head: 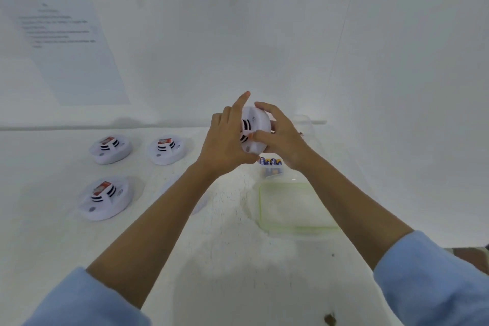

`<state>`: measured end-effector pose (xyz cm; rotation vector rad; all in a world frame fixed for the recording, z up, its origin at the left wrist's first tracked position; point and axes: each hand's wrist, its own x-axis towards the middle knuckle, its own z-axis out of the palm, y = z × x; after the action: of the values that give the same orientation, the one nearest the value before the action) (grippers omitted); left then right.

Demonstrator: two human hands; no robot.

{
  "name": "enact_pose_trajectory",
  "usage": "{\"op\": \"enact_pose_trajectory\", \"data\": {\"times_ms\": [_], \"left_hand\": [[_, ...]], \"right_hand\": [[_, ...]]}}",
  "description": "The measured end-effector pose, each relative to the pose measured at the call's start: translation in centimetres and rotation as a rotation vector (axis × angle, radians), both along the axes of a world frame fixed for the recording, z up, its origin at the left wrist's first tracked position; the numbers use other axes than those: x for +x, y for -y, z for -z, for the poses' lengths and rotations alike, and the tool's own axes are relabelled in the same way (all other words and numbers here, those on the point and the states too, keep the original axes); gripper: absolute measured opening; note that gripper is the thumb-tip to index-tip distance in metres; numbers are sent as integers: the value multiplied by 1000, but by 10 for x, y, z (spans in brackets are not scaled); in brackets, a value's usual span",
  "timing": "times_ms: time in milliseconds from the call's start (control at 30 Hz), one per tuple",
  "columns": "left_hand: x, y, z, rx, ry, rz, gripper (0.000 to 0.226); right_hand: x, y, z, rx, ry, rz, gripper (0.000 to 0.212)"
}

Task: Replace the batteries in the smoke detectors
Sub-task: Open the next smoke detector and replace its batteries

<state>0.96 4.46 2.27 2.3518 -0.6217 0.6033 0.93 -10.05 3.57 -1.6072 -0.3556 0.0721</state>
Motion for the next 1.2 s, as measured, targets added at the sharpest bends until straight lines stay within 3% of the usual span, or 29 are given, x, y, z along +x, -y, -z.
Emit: {"op": "enact_pose_trajectory", "data": {"times_ms": [133,267,333,433,567,1200], "left_hand": [[-4,-31,4,-245,-343,71,116],[-2,-68,9,-556,-723,153,78],[6,-82,15,-671,-824,241,66],[23,-102,23,-783,-850,284,61],[44,-123,37,-738,-858,315,64],[99,-123,79,-650,-978,319,69]], "right_hand": [[0,-19,11,240,-181,73,45],[10,-42,21,474,-298,52,41],[17,-54,27,527,-331,46,41],[27,-71,35,400,-355,53,52],[33,-89,45,140,-337,61,70],[62,-111,90,177,-242,295,59]]}}
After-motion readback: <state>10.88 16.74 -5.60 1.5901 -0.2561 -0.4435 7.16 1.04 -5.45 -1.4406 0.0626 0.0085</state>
